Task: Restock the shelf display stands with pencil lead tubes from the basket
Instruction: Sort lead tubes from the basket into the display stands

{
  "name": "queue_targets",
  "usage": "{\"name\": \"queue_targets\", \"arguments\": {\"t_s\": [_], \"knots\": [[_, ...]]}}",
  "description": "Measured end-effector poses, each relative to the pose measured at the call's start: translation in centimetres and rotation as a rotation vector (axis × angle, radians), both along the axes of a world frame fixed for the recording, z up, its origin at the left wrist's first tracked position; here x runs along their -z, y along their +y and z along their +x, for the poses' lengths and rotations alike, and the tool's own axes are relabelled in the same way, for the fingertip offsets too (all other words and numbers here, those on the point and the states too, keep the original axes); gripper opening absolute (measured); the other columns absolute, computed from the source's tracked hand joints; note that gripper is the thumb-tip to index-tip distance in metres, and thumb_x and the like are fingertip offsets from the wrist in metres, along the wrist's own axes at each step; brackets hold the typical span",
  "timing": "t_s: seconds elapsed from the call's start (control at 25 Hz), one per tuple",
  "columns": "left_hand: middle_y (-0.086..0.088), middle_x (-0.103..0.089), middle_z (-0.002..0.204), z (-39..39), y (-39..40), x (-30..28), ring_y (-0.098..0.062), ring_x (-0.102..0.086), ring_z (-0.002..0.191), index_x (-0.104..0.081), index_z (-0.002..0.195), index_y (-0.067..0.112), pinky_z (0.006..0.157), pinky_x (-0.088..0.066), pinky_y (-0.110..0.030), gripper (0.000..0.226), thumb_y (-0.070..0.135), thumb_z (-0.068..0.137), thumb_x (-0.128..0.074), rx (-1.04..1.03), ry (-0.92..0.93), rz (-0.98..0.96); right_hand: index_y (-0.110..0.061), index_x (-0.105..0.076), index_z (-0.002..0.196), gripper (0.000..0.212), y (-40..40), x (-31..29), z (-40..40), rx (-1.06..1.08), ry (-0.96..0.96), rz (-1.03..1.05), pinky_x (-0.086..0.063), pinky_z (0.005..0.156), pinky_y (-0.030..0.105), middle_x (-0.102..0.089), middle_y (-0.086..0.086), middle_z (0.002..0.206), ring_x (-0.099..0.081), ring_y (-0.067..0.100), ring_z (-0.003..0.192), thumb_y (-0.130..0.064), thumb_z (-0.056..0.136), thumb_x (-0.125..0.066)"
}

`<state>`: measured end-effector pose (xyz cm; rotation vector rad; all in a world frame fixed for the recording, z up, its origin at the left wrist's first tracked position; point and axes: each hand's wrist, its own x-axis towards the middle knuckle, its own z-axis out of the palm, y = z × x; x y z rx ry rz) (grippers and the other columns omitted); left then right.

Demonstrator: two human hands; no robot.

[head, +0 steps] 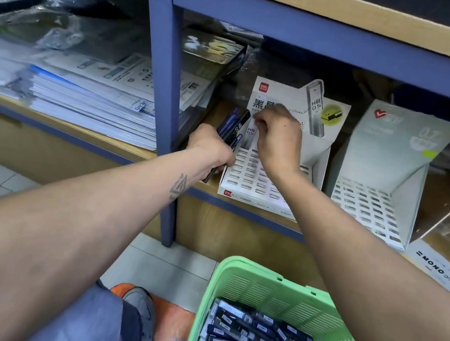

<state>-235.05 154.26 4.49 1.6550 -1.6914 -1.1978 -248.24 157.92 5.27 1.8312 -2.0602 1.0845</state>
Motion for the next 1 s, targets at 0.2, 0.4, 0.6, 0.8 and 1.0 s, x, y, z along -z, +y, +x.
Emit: {"name": "queue_targets", "arguments": {"t_s": [0.2, 0.4, 0.6, 0.8, 1.0], "knots": [[-0.016, -0.070, 0.086, 0.2, 0.1, 0.0, -0.027, -0.073, 0.066, -0.056, 0.083, 0.009, 0.057, -0.062, -0.037, 0.033, -0.005, 0.069, -0.083, 0.002, 0.002, -0.009, -0.007, -0.075, 0.111, 0.026, -0.3, 0.8, 0.1, 0.088, 0.128, 0.127, -0.046, 0.077, 0.034, -0.059, 0.012, 0.118, -0.060, 0.034, 0.105, 0.000, 0.089, -0.063], [-0.014, -0.071, 0.084, 0.7, 0.2, -0.4, -0.022, -0.064, 0.054, -0.062, 0.096, 0.006, 0.048, -0.054, -0.029, 0.036, -0.004, 0.070, -0.086, 0.018, 0.103, 0.039, -0.013, -0.068, 0.125, 0.037, 0.9, 0.2, 0.2, 0.087, 0.149, 0.159, -0.052, 0.084, 0.039, -0.062, 0.008, 0.122, -0.060, 0.033, 0.111, -0.005, 0.090, -0.059], [-0.017, -0.065, 0.067, 1.5, 1.9, -2.5, -0.022, -0.062, 0.050, -0.068, 0.086, 0.002, 0.052, -0.055, -0.032, 0.022, -0.008, 0.072, -0.082, 0.203, 0.343, 0.151, -0.012, -0.071, 0.114, 0.024, 4.2, -0.5, 0.3, -0.227, -0.943, 0.149, -0.059, 0.083, 0.038, -0.073, 0.005, 0.098, -0.069, 0.018, 0.088, -0.004, 0.092, -0.065], [-0.013, -0.065, 0.066, 0.0, 4.5, -2.7, -0.021, -0.064, 0.057, -0.069, 0.086, 0.003, 0.061, -0.061, -0.036, 0.016, -0.002, 0.078, -0.082, 0.340, 0.465, 0.346, -0.003, -0.073, 0.099, 0.015, 6.8, -0.9, -0.7, -0.292, -1.190, 0.134, -0.058, 0.069, 0.031, -0.074, 0.011, 0.087, -0.069, 0.018, 0.078, -0.003, 0.084, -0.078], [-0.018, -0.071, 0.084, -0.3, 4.3, -2.8, -0.021, -0.074, 0.069, -0.069, 0.099, -0.002, 0.057, -0.061, -0.029, 0.014, 0.002, 0.087, -0.074, 0.384, 0.503, 0.526, -0.006, -0.071, 0.089, 0.010, 7.6, -1.0, -3.1, -0.142, -1.258, 0.069, -0.056, 0.060, 0.027, -0.074, 0.007, 0.072, -0.069, 0.017, 0.063, -0.008, 0.085, -0.079]]}}
